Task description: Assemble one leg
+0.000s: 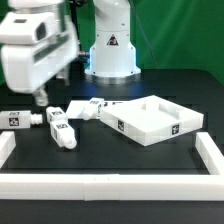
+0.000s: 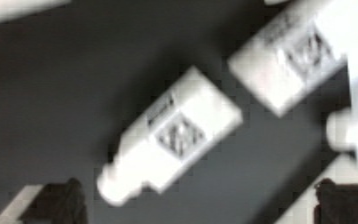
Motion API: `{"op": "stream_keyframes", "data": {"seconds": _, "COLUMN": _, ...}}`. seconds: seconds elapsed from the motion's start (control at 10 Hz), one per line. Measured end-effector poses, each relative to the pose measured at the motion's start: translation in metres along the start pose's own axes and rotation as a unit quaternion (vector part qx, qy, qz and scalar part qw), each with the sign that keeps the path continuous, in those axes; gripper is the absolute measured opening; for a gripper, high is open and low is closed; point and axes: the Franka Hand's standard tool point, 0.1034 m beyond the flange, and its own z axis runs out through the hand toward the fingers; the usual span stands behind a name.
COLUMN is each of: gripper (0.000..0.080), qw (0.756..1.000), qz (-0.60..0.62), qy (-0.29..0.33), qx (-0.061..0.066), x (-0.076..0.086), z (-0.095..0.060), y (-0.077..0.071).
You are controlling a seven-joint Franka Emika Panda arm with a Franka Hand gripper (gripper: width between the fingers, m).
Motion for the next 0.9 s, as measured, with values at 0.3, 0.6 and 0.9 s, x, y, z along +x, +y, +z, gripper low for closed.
{"op": "stream_keyframes", "data": {"seconds": 0.3, "gripper": 0.0649, "qw": 0.983, "qz": 0.183, "qy": 0.005, "qx": -0.001, "x": 0.074, "z": 0.004, "y": 0.0}}
{"op": "stream_keyframes", "data": {"seconds": 0.6, "gripper": 0.0649, "qw": 0.981, "qz": 0.196, "qy": 0.011, "qx": 0.002, "x": 0.079, "z": 0.005, "y": 0.006}}
{"op": "stream_keyframes", "data": {"seconds": 0.9, "gripper": 0.0649, "qw": 0.974, "qz": 0.228, "qy": 0.014, "qx": -0.004, "x": 0.083, "z": 0.008, "y": 0.001}}
